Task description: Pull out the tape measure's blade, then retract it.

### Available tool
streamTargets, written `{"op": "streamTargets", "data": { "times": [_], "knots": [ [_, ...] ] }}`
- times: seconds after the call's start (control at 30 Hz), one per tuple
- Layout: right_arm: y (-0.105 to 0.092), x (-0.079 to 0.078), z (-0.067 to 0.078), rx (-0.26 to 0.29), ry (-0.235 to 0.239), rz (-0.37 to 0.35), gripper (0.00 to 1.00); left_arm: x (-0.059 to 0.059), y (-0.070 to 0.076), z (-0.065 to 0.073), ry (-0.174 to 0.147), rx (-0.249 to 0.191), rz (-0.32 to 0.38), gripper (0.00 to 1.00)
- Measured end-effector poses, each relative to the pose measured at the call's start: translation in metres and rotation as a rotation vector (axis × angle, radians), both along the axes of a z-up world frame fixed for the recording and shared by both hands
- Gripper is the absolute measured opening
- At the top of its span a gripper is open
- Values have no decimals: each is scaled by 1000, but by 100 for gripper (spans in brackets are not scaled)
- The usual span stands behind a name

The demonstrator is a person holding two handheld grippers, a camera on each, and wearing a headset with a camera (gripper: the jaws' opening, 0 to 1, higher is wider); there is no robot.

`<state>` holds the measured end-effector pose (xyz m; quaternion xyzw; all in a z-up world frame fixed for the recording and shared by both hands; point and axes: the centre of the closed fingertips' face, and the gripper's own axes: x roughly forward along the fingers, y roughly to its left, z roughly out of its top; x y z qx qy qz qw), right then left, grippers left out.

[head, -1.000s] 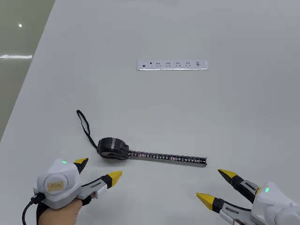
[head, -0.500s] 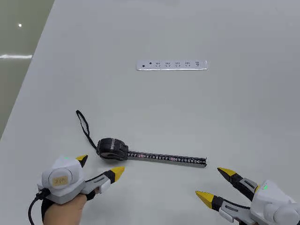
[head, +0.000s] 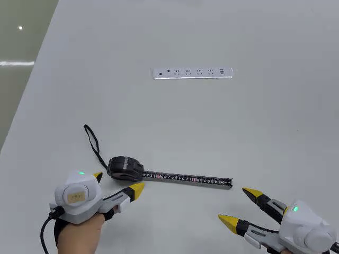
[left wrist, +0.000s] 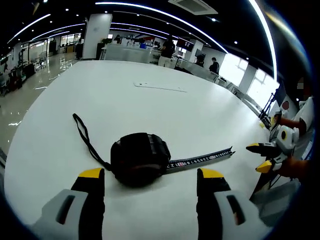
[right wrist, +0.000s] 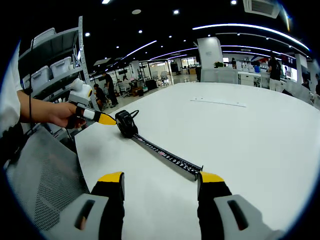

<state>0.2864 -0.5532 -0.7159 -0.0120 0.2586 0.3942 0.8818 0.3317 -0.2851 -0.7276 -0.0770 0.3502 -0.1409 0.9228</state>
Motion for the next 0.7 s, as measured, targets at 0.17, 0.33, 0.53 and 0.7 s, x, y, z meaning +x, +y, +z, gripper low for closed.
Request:
{"op": "streamTargets", "data": {
  "times": [0.17,0.33,0.53,0.7],
  "knots": [
    [1,1,-1,2,4,5,59,4,-1,1,1,11,19,74],
    [1,5,-3,0,5,13,59,5,-1,-2,11,9,31,74],
    [-2,14,-2,-4,-3,20,58,6,0,-5,20,9,48,74],
    [-2,18,-3,-10,-4,30,58,9,-1,-6,26,8,63,74]
  ]
}}
